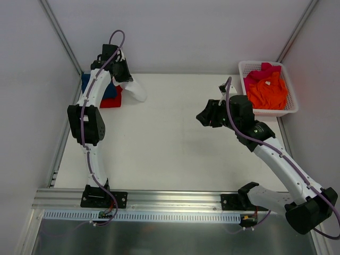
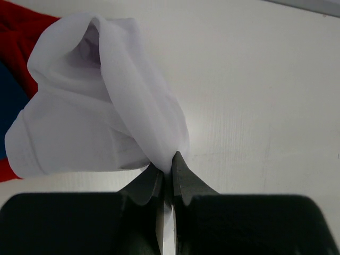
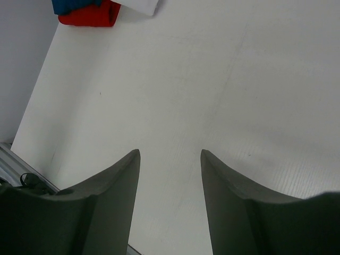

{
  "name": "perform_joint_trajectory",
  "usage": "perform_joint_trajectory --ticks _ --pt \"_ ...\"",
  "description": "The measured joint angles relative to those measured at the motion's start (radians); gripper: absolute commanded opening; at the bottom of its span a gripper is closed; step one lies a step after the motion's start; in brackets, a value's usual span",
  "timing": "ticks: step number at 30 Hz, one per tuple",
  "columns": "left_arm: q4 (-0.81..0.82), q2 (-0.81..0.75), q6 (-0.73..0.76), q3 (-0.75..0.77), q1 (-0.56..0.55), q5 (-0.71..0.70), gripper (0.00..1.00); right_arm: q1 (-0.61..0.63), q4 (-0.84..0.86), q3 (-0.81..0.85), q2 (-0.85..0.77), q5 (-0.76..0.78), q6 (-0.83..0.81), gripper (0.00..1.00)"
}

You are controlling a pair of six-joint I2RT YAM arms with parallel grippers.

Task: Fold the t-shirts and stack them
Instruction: Neatly place the folded tshirt to the corner

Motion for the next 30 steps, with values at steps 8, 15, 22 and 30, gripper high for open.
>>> perform_joint_trajectory --ticks 8,15,22,30 --pt "-0.095 0.1 0.07 0.235 0.05 0.004 0.0 -0.021 0.037 -0.028 0.0 -0.033 0.002 0.53" --pt "-0.122 0.138 0.133 0.347 0.078 0.019 0.0 -0.027 0.061 -0.043 0.01 -0.06 0.008 0.53" --pt "-0.135 0.154 0.161 0.434 0.078 0.041 0.0 -0.027 0.098 -0.06 0.03 -0.079 0.018 0.53" --pt "-0.129 0.201 0.2 0.48 0.08 0.06 0.0 -0.028 0.111 -0.076 0.035 -0.089 0.032 0.53"
